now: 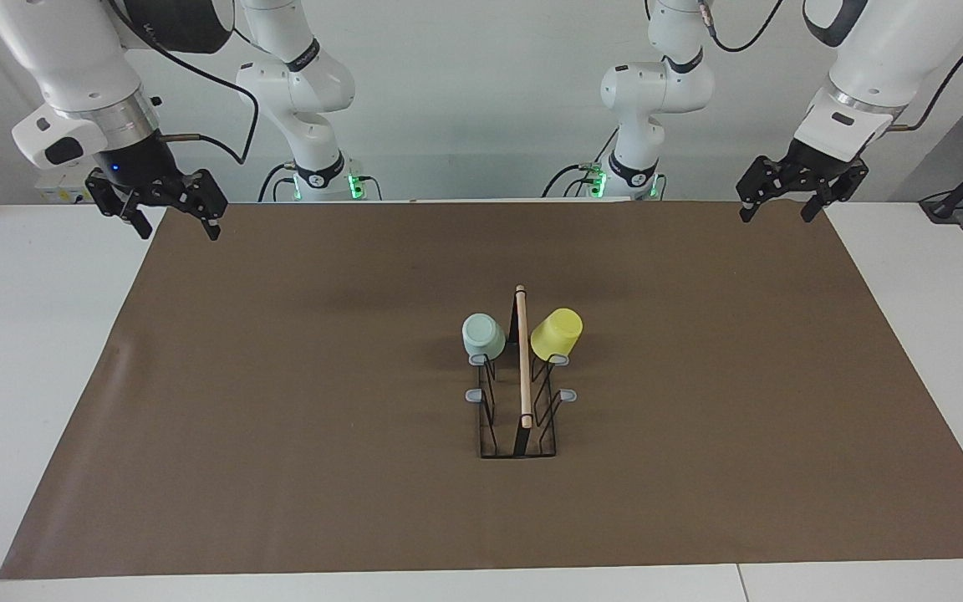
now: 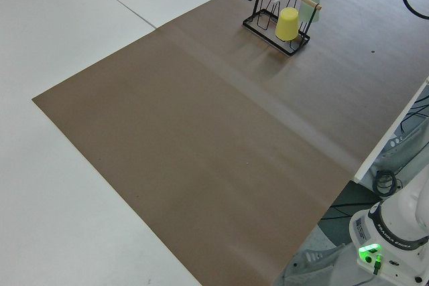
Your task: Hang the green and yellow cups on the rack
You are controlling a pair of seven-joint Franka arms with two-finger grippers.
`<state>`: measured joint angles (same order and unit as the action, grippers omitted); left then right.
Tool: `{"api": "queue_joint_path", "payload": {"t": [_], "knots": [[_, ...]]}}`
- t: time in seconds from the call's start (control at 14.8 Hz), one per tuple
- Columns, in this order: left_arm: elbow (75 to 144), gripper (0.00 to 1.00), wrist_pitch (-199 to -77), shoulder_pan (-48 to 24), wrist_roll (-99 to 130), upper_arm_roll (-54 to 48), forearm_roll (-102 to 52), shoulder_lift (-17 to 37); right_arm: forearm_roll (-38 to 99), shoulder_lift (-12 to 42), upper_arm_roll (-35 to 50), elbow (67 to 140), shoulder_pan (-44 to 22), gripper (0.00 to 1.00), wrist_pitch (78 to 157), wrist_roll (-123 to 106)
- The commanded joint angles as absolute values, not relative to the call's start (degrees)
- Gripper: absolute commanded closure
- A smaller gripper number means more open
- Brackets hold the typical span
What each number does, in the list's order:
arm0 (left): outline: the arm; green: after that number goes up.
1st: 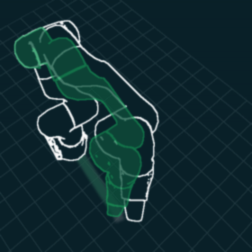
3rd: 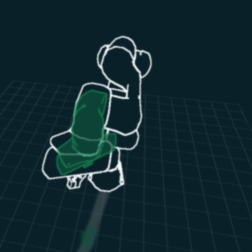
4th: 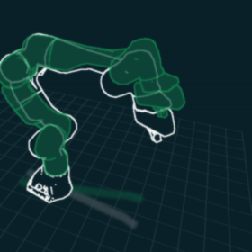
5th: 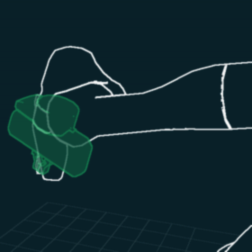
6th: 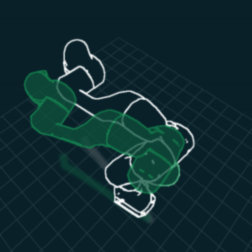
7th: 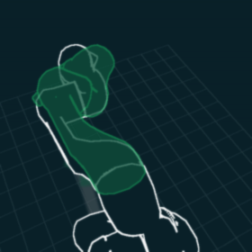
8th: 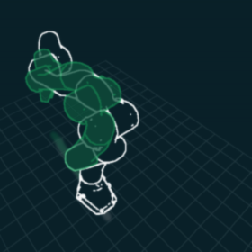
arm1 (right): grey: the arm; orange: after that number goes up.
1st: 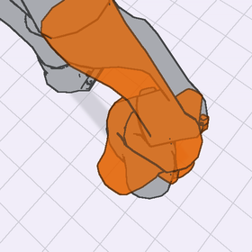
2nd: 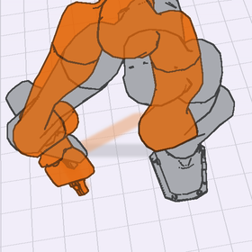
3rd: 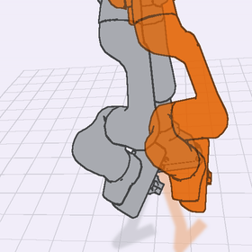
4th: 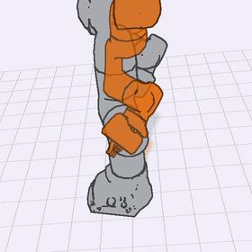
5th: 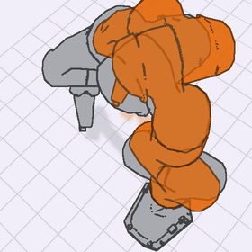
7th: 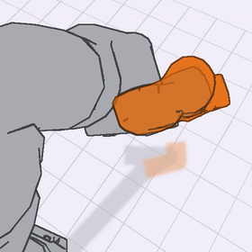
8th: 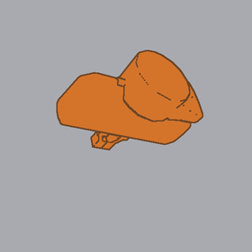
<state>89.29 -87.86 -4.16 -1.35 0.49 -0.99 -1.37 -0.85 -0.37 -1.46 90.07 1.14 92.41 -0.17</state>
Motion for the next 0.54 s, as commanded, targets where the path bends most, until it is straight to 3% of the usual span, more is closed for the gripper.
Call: {"api": "queue_joint_path", "payload": {"t": [0.0, 0.47], "knots": [[88.2, 0.00, -86.7, -4.9, -3.2, 1.5, 0.0, -0.8, -1.0, -1.3, -1.1, 91.3, 1.3, 0.00, 92.7, 1.2], [88.6, 0.00, -86.3, -4.7, -2.9, 1.5, 0.1, -0.9, -0.2, -0.6, -1.0, 90.6, 2.1, 0.00, 89.8, 1.4]]}}
